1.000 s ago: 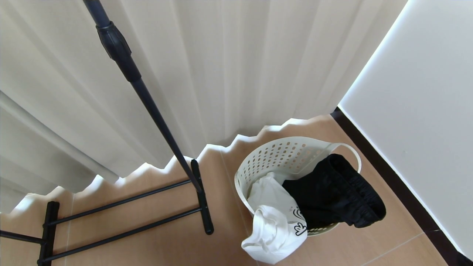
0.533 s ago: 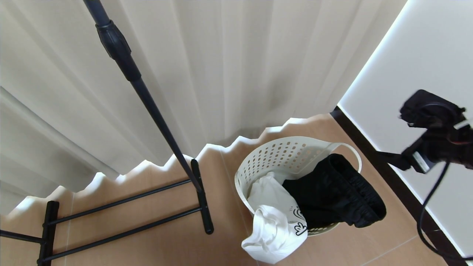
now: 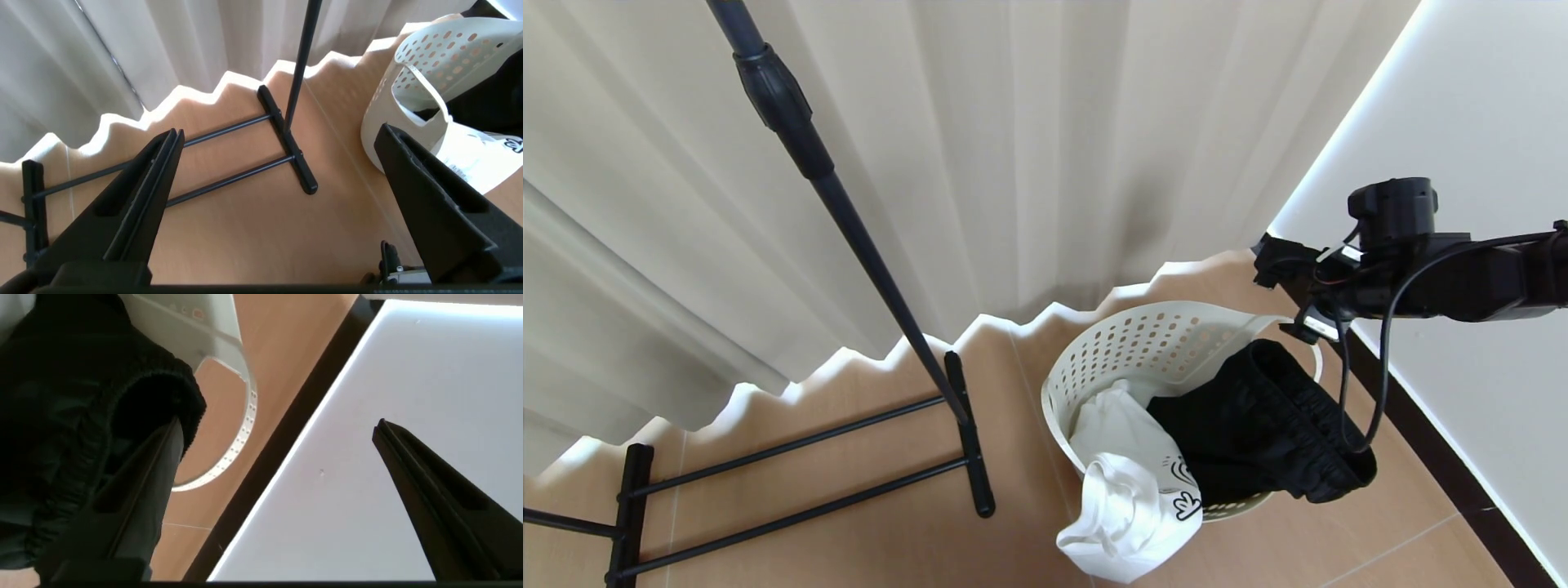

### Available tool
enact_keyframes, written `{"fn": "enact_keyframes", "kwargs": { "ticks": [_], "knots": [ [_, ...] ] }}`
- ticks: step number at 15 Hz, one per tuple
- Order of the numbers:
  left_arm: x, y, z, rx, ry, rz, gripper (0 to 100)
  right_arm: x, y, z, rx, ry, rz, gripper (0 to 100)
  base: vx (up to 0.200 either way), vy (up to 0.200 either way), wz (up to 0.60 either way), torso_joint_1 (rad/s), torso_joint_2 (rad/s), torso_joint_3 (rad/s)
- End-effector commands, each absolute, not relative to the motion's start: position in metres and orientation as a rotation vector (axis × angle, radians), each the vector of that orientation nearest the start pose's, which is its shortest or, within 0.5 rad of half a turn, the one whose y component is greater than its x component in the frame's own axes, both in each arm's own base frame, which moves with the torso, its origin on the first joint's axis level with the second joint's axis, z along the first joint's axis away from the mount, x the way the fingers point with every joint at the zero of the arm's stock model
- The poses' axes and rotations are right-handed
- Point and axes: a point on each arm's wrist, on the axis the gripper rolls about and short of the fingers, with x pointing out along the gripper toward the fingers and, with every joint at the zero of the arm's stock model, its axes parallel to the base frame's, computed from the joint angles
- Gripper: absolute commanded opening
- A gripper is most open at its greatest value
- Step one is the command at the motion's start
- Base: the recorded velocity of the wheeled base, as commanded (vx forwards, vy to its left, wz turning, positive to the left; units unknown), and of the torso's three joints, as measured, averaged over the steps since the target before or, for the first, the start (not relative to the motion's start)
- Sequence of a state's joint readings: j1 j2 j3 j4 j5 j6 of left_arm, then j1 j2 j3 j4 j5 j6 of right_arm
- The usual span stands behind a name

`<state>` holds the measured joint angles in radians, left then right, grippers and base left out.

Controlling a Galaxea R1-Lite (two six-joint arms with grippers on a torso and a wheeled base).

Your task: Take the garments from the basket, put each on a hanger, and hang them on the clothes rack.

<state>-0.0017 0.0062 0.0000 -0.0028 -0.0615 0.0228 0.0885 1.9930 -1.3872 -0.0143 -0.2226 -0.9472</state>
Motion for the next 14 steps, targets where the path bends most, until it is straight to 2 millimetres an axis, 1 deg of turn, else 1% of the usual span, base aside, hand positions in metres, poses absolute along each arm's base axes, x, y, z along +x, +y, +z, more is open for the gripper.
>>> {"fn": "enact_keyframes", "kwargs": {
  "ticks": [1,3,4,5,6,8,9,12,14],
  "knots": [
    [-0.022,-0.001,0.076,0.023,0.004,-0.063,100,0.411,0.031,0.154,-1.013,0.656,0.176,100,0.000,0.000,0.00,0.000,0.00,0.000],
    [-0.022,-0.001,0.076,0.023,0.004,-0.063,100,0.415,0.031,0.149,-1.016,0.667,0.171,100,0.000,0.000,0.00,0.000,0.00,0.000],
    [-0.022,-0.001,0.076,0.023,0.004,-0.063,100,0.421,0.031,0.139,-1.020,0.663,0.167,100,0.000,0.000,0.00,0.000,0.00,0.000],
    [-0.022,-0.001,0.076,0.023,0.004,-0.063,100,0.423,0.030,0.135,-1.024,0.665,0.168,100,0.000,0.000,0.00,0.000,0.00,0.000],
    [-0.022,-0.001,0.076,0.023,0.004,-0.063,100,0.424,0.028,0.132,-1.063,0.670,0.186,100,0.000,0.000,0.00,0.000,0.00,0.000],
    [-0.022,-0.001,0.076,0.023,0.004,-0.063,100,0.425,0.010,0.136,-1.219,0.667,0.222,100,0.000,0.000,0.00,0.000,0.00,0.000],
    [-0.022,-0.001,0.076,0.023,0.004,-0.063,100,0.427,-0.002,0.142,-1.315,0.642,0.249,100,0.000,0.000,0.00,0.000,0.00,0.000],
    [-0.022,-0.001,0.076,0.023,0.004,-0.063,100,0.428,-0.003,0.144,-1.359,0.590,0.321,100,0.000,0.000,0.00,0.000,0.00,0.000],
    [-0.022,-0.001,0.076,0.023,0.004,-0.063,100,0.425,-0.002,0.147,-1.382,0.559,0.368,100,0.000,0.000,0.00,0.000,0.00,0.000]
  ]
}}
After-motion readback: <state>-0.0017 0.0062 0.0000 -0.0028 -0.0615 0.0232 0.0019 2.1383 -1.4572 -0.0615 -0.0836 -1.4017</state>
